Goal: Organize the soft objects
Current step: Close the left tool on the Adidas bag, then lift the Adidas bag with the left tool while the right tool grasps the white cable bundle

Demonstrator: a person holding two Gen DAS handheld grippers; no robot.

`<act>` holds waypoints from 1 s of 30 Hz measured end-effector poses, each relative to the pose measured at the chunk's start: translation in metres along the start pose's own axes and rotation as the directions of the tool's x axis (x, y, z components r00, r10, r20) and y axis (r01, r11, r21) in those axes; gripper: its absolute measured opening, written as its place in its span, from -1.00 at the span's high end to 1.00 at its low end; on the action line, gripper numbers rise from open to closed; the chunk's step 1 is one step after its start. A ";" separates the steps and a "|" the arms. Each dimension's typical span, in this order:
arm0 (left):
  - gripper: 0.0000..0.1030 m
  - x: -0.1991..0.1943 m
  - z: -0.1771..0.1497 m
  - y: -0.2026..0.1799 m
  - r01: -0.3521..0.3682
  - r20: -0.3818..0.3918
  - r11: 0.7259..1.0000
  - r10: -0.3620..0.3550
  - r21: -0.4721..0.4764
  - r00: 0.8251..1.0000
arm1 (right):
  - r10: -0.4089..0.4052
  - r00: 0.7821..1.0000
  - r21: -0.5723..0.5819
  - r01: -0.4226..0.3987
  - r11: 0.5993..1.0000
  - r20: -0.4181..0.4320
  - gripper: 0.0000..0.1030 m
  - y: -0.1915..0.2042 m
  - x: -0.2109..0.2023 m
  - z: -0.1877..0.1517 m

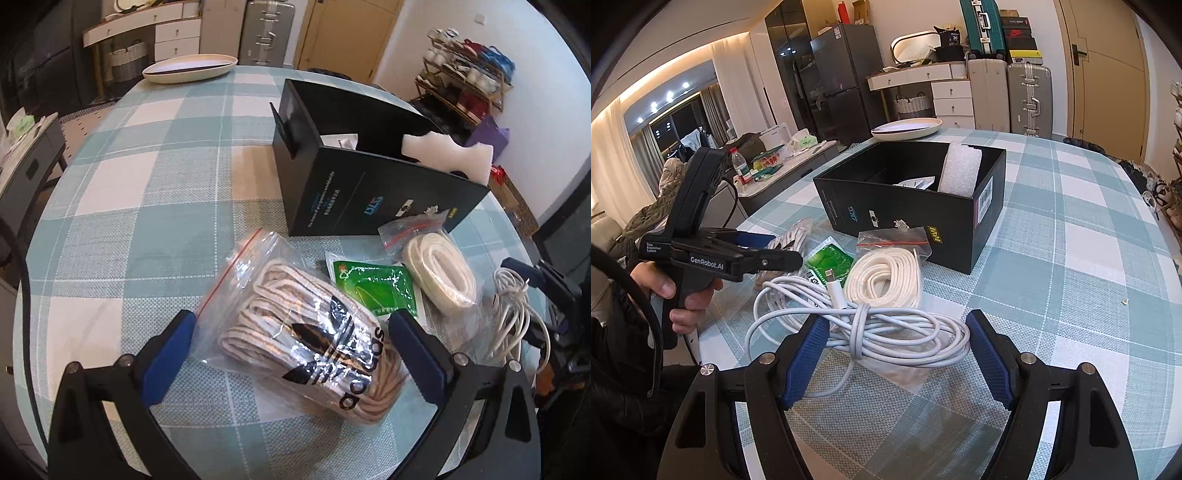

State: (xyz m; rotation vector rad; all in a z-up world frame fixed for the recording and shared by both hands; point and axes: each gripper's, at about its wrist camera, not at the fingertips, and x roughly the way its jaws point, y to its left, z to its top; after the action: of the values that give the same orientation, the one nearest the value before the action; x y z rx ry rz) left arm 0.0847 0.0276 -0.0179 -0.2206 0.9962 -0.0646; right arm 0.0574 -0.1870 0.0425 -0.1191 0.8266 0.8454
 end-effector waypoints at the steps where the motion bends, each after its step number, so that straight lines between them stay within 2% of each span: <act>1: -0.99 0.000 0.000 -0.001 -0.002 0.002 1.000 0.002 0.004 1.000 | 0.000 1.000 -0.001 0.000 1.000 0.000 -0.50 0.000 0.000 0.000; 3: -0.91 -0.001 -0.001 -0.002 0.007 0.012 1.000 -0.007 0.017 1.000 | 0.000 1.000 -0.001 0.000 1.000 0.000 -0.50 0.000 0.000 0.000; 7: -0.57 -0.006 -0.001 -0.001 0.033 0.030 0.999 -0.034 0.024 0.999 | 0.000 1.000 0.000 0.000 1.000 0.001 -0.51 0.000 -0.001 0.000; 11: -0.32 -0.010 -0.003 -0.003 0.045 0.050 0.998 -0.047 0.049 0.998 | 0.001 1.000 0.000 -0.001 1.000 0.002 -0.50 0.001 -0.001 0.000; 13: -0.09 -0.012 -0.003 -0.004 0.050 0.063 0.997 -0.054 0.062 0.997 | 0.001 1.000 0.000 -0.001 1.000 0.002 -0.50 0.001 0.000 0.000; 18: 0.05 -0.016 -0.004 -0.006 0.055 0.075 0.995 -0.061 0.081 0.995 | 0.001 1.000 -0.002 -0.001 1.000 0.013 -0.50 0.001 -0.002 0.001; 25: 0.07 -0.026 -0.012 -0.003 0.073 0.093 0.993 -0.081 0.089 0.992 | 0.001 1.000 -0.006 -0.001 1.000 0.031 -0.50 0.003 -0.005 0.004; 30: 0.07 -0.044 -0.008 -0.008 0.088 0.149 0.991 -0.103 0.104 0.983 | -0.003 0.998 -0.010 0.004 1.000 0.061 -0.51 0.006 -0.011 0.007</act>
State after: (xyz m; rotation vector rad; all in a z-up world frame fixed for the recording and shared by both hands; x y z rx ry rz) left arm 0.0543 0.0258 0.0156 -0.1810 0.8258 -0.1806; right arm 0.0527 -0.1865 0.0558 -0.1034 0.7642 0.8461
